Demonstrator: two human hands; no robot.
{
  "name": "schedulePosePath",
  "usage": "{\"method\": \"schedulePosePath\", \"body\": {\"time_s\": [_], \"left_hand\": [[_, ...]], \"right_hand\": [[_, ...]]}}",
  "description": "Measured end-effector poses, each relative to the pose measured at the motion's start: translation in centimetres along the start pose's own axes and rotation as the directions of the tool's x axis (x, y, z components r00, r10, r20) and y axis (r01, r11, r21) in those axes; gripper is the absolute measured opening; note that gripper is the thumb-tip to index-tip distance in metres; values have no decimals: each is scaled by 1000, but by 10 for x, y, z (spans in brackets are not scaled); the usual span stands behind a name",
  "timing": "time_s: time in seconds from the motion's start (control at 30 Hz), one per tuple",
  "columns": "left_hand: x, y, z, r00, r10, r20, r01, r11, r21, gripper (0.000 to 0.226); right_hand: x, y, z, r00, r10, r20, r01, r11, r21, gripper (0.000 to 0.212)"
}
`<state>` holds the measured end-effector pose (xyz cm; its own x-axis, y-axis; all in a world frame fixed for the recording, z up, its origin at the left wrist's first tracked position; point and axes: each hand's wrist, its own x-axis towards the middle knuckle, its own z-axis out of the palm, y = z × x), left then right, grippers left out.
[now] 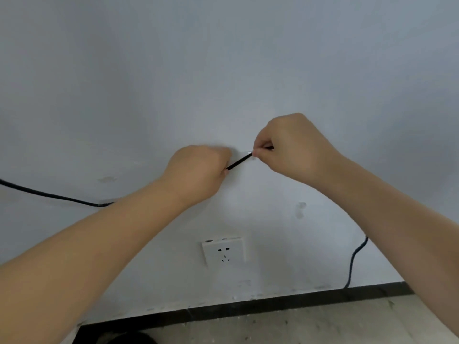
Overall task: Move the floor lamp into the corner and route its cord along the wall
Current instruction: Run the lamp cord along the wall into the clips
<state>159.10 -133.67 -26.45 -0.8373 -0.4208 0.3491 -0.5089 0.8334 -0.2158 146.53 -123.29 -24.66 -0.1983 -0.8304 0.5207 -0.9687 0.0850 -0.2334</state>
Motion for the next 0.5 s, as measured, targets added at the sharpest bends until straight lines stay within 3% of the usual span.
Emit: {"method": "schedulePosePath", "body": {"time_s": [0.1,0.3,0.43,0.5], "left_hand": [[-3,4,1,997,-63,-54,61,997,-44,16],[-3,6,-2,992,-14,-125,23,998,67,20],[-1,8,-7,978,121,-171,-116,992,39,32],[1,7,-6,973,182,-141,-176,983,52,46]], "right_hand": [[2,-1,0,1000,23,-5,-23,1000,-21,20],[5,2,0,998,31,-53,-32,999,-5,21],[4,11,-2,996,51,-66,-47,997,63,15],[0,21,-6,988,135,-81,-117,975,190,20]]}}
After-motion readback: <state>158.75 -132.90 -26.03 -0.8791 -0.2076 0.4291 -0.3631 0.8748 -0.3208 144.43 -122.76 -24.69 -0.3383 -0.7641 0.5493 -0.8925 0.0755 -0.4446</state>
